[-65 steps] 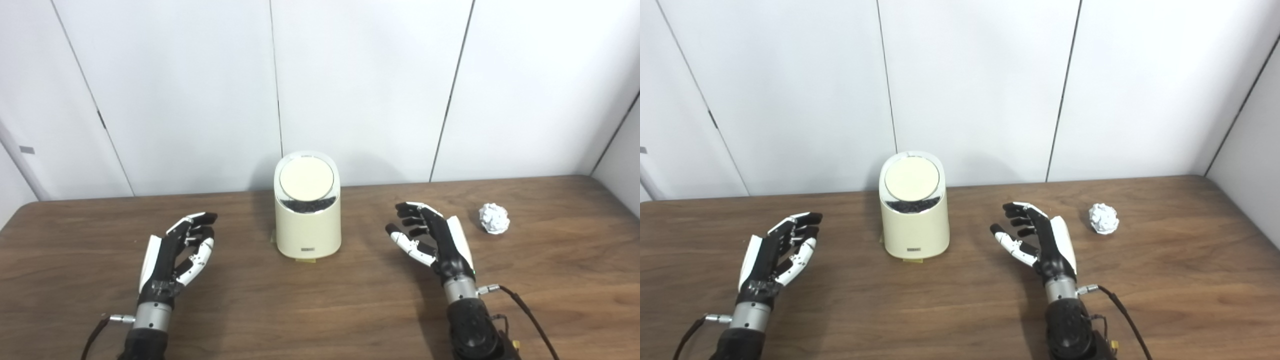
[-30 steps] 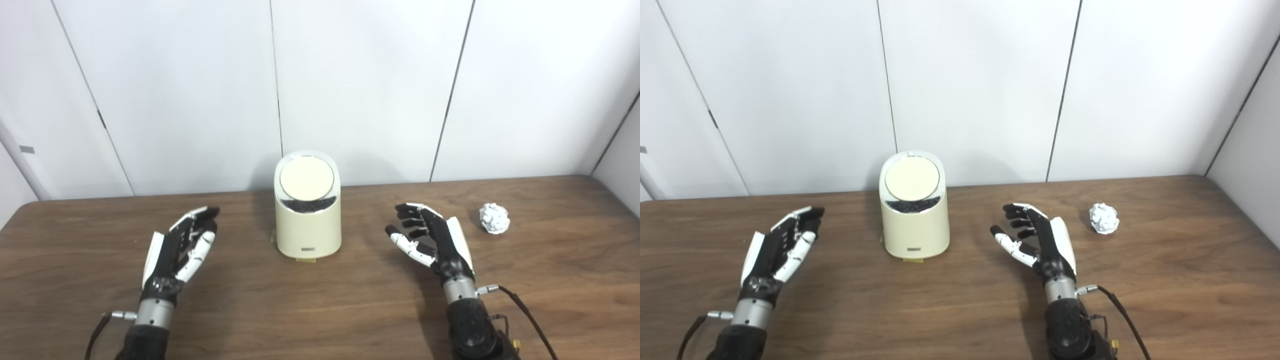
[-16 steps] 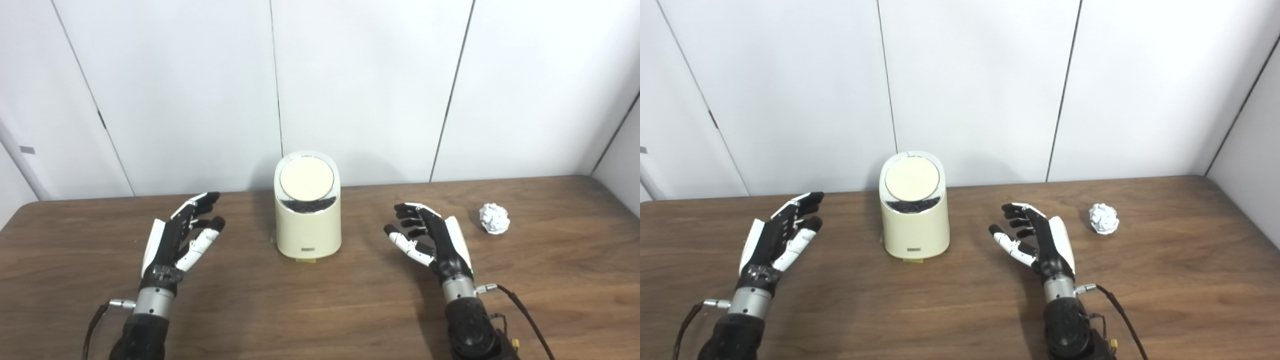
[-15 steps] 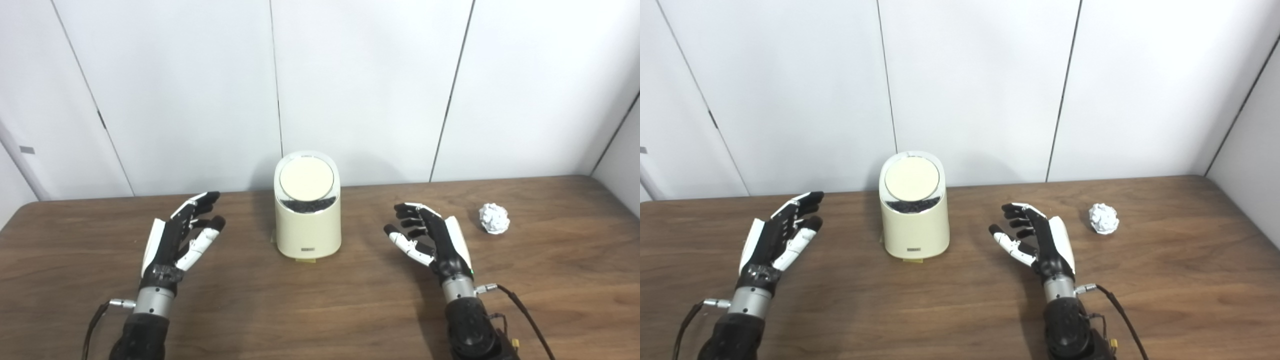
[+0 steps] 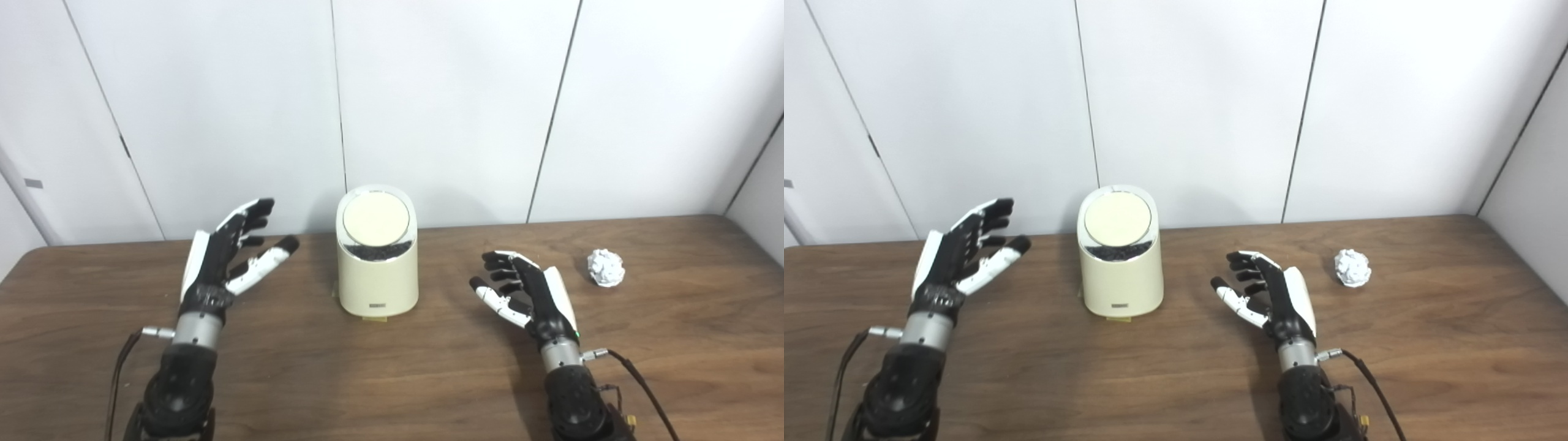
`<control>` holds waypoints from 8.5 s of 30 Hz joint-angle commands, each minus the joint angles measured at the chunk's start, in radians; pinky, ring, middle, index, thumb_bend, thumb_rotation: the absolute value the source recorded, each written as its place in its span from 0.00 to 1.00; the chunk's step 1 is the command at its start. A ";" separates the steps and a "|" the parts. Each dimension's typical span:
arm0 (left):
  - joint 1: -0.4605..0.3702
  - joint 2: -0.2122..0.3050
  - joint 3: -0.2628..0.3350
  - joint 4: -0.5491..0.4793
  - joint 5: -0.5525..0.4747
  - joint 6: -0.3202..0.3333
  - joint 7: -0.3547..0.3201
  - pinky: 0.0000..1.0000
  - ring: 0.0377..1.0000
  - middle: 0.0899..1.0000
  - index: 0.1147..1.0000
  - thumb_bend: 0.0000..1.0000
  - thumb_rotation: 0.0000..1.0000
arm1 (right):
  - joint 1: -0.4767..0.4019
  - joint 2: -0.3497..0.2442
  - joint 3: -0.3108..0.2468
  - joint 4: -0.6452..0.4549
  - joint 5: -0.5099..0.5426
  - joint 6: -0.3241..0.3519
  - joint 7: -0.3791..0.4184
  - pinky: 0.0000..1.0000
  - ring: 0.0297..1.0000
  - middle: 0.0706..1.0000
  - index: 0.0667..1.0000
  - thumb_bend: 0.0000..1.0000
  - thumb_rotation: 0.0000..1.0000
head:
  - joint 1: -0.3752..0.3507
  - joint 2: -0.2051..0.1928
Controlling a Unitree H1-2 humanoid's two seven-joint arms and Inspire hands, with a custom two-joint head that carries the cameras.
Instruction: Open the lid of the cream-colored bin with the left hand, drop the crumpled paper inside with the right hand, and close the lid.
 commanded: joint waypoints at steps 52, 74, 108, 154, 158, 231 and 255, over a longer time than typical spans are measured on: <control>-0.377 0.074 -0.433 0.342 0.719 0.103 0.211 0.86 0.95 0.92 0.90 0.99 0.04 | -0.033 0.006 0.012 -0.051 -0.012 -0.016 -0.011 0.58 0.68 0.68 0.67 0.30 0.43 | -0.008 0.003; -0.373 0.076 -0.420 0.290 0.767 0.134 0.137 0.86 0.95 0.92 0.89 0.85 0.91 | -0.033 0.013 0.009 -0.046 0.001 -0.032 -0.012 0.58 0.67 0.67 0.66 0.31 0.38 | -0.008 0.001; -0.188 0.079 -0.152 -0.070 0.487 0.171 0.004 0.60 0.74 0.79 0.79 0.60 0.54 | -0.074 -0.164 0.113 -0.316 -0.369 0.198 0.149 0.61 0.78 0.84 0.77 0.83 0.41 | -0.001 0.005; 0.070 0.049 0.040 0.001 0.038 -0.093 0.030 0.74 0.85 0.84 0.79 0.57 0.87 | -0.389 -0.553 0.220 0.027 -0.501 0.337 0.654 0.67 0.81 0.83 0.75 0.95 0.24 | -0.018 -0.010; 0.067 0.046 0.041 0.003 0.035 -0.092 0.030 0.73 0.84 0.84 0.79 0.60 0.84 | -0.383 -0.560 0.243 0.048 -0.502 0.306 0.648 0.73 0.80 0.81 0.73 0.97 0.27 | -0.015 -0.009; 0.081 0.041 0.048 -0.022 0.052 -0.112 0.093 0.73 0.79 0.79 0.72 0.59 0.68 | -0.371 -0.603 0.301 0.165 -0.442 0.299 0.686 0.56 0.70 0.77 0.74 0.89 0.04 | -0.061 0.020; 0.080 0.037 0.049 -0.013 0.052 -0.146 0.106 0.71 0.78 0.78 0.72 0.54 0.76 | -0.391 -0.604 0.373 0.273 -0.515 0.239 0.518 0.41 0.53 0.63 0.53 0.69 0.07 | -0.060 0.022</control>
